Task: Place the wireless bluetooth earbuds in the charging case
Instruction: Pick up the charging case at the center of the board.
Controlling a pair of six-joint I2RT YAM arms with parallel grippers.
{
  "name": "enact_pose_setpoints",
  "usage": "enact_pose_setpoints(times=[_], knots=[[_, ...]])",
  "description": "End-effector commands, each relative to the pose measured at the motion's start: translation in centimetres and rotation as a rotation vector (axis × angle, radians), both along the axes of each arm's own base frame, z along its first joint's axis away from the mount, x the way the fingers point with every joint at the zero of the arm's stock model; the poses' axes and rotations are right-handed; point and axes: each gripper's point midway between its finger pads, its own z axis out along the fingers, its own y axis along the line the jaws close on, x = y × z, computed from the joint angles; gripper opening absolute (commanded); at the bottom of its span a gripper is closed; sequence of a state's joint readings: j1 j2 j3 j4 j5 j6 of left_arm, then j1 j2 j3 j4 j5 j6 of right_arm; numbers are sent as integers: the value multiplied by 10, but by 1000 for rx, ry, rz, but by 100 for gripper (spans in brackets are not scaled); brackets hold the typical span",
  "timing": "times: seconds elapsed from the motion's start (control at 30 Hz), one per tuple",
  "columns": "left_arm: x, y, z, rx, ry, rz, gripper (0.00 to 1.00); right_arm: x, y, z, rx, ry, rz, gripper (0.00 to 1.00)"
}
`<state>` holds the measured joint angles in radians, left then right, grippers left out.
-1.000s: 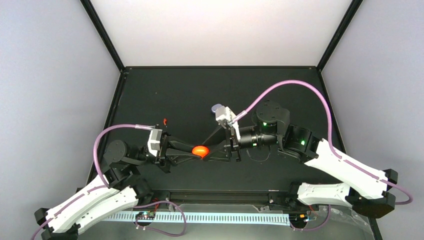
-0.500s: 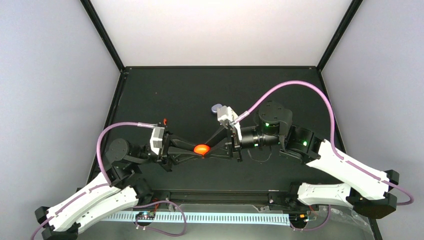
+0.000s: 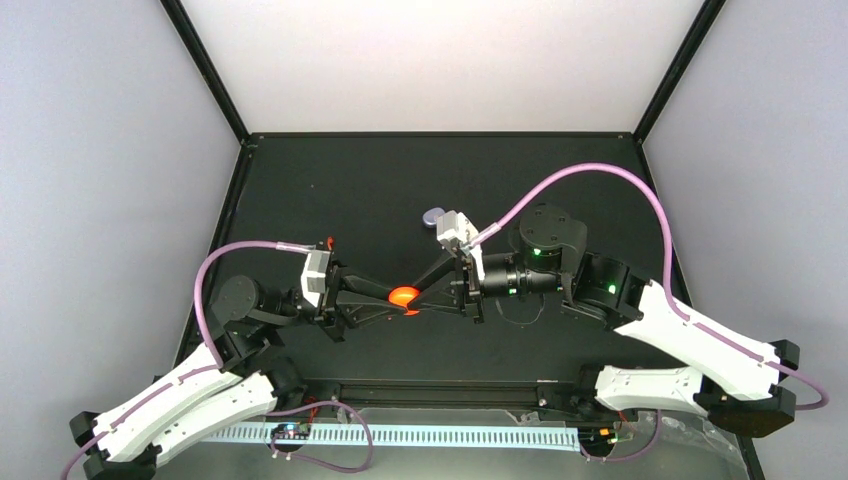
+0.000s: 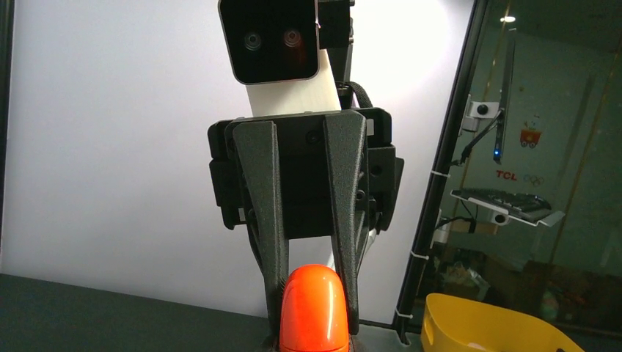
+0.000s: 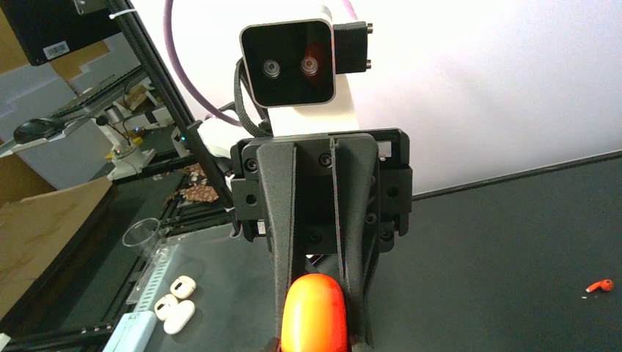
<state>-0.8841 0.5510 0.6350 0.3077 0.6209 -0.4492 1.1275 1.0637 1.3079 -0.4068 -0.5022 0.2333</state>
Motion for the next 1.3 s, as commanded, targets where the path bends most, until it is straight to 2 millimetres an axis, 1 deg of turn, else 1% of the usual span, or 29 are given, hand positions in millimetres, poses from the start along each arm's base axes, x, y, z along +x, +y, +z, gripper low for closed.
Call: enact_pose_setpoints(times=[0.0,0.17,0.47,0.53,0.97,1.17,1.27], knots=[[-4,7,23,-54,-25,4,16,-1,-5,7,34,-20,-15,21],[-1,5,19,-42,-8,8,27,0,-9,14,71,-30,-34,20],[3,2,12,-17,28,12,37,2,-15,23,111,-42,-64,20],[3,1,12,-18,35,9,37,2,-14,22,112,-43,-64,20],[-4,-3,30,-50,11,-56,37,4,-10,18,101,-37,-64,20],[-5,-3,33,-56,2,-62,27,4,-11,17,95,-35,-65,20],[-5,-4,32,-54,6,-64,26,4,-11,17,96,-35,-64,20]])
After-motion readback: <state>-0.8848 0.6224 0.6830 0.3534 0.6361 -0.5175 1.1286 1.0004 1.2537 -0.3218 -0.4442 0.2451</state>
